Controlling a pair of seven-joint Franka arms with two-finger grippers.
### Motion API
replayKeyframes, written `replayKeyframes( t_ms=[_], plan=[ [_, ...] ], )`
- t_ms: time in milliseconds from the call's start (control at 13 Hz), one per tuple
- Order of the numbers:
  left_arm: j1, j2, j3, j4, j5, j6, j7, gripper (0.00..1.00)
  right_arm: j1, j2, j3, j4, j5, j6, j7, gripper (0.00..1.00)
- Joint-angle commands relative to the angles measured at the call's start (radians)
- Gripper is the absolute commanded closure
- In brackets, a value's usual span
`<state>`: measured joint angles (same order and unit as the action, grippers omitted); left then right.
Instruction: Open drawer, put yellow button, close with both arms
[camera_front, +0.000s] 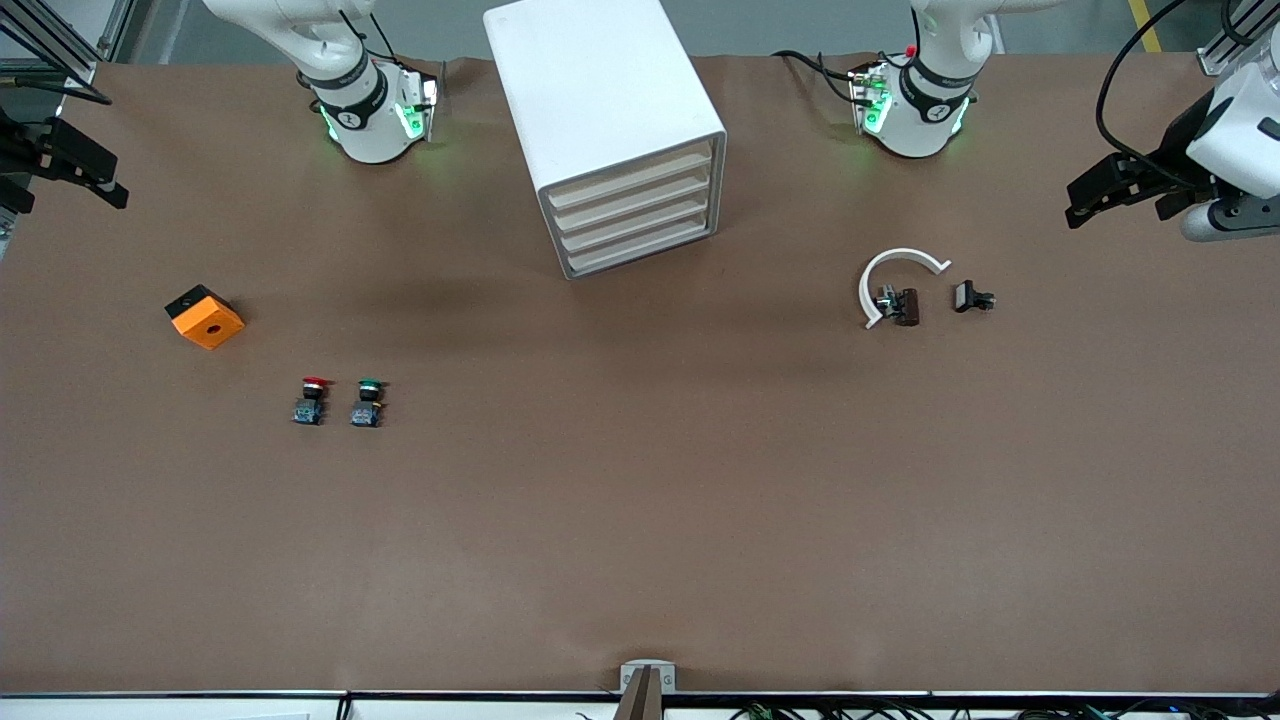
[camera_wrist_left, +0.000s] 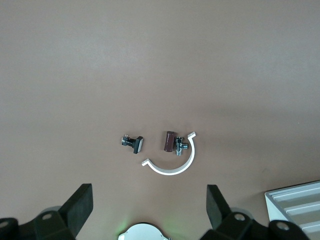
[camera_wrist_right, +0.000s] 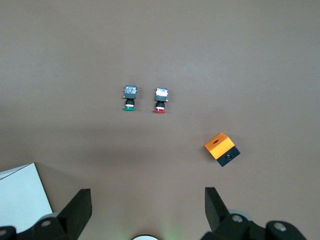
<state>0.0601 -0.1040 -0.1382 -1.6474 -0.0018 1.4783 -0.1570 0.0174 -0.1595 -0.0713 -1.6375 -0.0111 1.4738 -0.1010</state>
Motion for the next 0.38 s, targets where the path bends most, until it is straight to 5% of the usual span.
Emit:
replayKeyframes(
  t_ms=[0,308],
  plan=[
    [0.003,0.003,0.0,0.021,0.003,-0.022,-0.002,0.0,-0.007,-0.012,0.01,-0.005,-0.01,-0.001,-0.009,0.0],
    [0.003,0.003,0.002,0.029,0.003,-0.036,-0.074,0.0,-0.007,-0.012,0.01,-0.005,-0.01,0.0,-0.009,0.0]
  ],
)
